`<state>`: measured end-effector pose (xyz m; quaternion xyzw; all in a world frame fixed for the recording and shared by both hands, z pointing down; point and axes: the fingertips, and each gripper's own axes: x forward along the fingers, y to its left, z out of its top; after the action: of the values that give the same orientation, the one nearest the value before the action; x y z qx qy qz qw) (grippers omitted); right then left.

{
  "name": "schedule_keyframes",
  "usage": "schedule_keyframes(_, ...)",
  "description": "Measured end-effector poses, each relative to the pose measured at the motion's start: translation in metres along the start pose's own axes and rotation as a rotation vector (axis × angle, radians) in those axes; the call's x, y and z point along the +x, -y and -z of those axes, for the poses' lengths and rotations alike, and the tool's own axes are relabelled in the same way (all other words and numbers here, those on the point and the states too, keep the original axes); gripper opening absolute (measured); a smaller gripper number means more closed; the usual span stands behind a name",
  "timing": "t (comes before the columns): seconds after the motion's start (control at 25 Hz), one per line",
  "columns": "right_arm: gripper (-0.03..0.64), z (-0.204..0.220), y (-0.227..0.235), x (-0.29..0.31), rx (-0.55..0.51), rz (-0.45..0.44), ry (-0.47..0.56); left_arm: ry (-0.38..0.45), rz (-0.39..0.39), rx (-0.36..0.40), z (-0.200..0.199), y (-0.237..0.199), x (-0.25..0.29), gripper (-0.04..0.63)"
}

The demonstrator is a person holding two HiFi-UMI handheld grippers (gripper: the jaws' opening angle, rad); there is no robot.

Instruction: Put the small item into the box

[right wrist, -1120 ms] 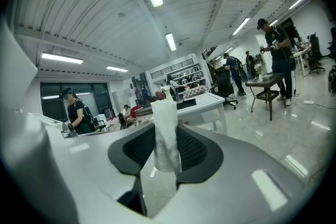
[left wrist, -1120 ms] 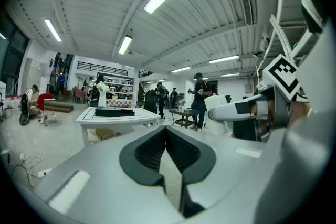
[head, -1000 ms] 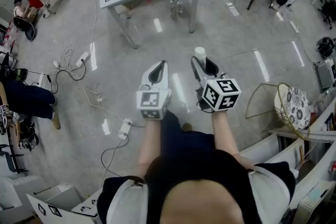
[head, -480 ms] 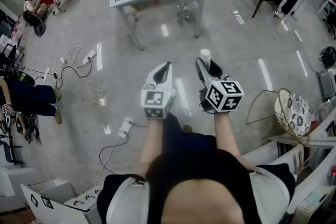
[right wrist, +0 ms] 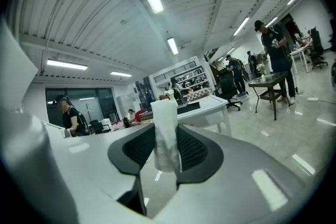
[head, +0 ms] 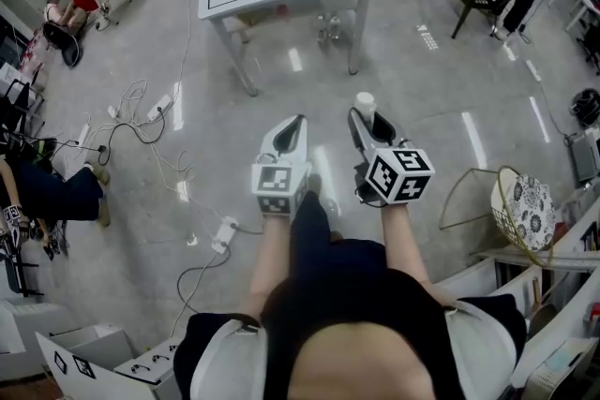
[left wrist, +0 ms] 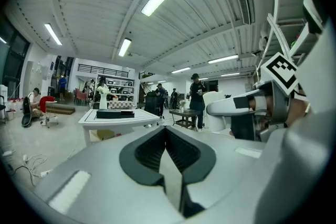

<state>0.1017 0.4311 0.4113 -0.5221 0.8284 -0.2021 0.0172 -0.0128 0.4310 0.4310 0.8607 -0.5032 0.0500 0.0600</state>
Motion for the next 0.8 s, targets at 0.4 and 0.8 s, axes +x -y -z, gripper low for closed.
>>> schedule_keyframes(0.4,0.129,-0.017,0.014,0.040,-0.029,-0.019,-0.027,0.000,-0.004,0.004,-0.017,-0.030,0.036,0.009)
schedule_keyframes(0.8,0.129,-0.025,0.032,0.077,-0.018,-0.028,-0.042,-0.014,0.007,-0.006,-0.021,-0.058,0.066,0.009)
